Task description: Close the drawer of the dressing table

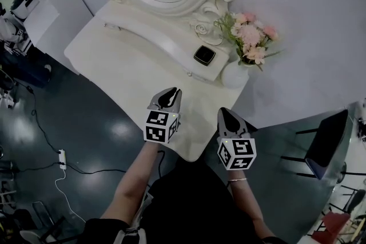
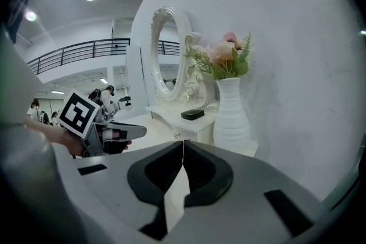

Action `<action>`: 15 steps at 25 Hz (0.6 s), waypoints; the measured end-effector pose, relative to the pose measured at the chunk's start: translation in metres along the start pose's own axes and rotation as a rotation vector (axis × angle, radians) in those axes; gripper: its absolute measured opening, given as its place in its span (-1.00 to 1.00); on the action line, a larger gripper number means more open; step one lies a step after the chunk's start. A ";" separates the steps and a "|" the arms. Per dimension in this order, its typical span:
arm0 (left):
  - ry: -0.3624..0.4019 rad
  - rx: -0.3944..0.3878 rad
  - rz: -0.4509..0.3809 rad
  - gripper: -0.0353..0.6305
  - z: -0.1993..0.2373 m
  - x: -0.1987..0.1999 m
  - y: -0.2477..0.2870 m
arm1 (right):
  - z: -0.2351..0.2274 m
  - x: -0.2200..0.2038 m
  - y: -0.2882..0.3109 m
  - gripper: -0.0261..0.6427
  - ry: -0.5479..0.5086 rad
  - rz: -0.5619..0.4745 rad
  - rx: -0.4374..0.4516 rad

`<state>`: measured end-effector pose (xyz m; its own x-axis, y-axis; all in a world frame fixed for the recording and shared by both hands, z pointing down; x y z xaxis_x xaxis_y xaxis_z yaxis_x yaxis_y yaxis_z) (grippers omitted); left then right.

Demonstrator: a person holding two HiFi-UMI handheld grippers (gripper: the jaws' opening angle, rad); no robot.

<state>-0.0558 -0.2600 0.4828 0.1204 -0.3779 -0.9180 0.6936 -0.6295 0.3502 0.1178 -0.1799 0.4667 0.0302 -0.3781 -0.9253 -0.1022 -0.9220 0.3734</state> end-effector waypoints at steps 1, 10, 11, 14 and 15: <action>0.002 0.002 -0.004 -0.74 -0.001 0.000 -0.003 | 0.001 0.000 0.000 -0.91 -0.001 -0.001 0.001; -0.012 0.034 -0.035 -0.79 0.000 -0.001 -0.026 | 0.006 0.006 0.000 -0.91 -0.014 -0.015 0.011; -0.013 0.037 -0.036 -0.80 0.000 -0.001 -0.028 | 0.007 0.007 0.000 -0.91 -0.016 -0.017 0.013; -0.016 0.041 -0.036 -0.80 0.000 -0.003 -0.033 | 0.010 0.009 -0.002 -0.91 -0.029 -0.024 0.019; -0.016 0.040 -0.037 -0.80 -0.001 -0.003 -0.034 | 0.011 0.009 -0.002 -0.91 -0.037 -0.026 0.020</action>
<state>-0.0790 -0.2369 0.4735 0.0838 -0.3647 -0.9274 0.6681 -0.6699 0.3238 0.1077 -0.1801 0.4565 -0.0038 -0.3503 -0.9366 -0.1213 -0.9296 0.3481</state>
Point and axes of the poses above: the fingertips, and each gripper's own axes: y forward along the fingers, z to its left, x out of its top, the point moved 4 cm from there along -y, backward along the fingers, and after that the axes turned 13 degrees about -x, right-handed, at the moved point
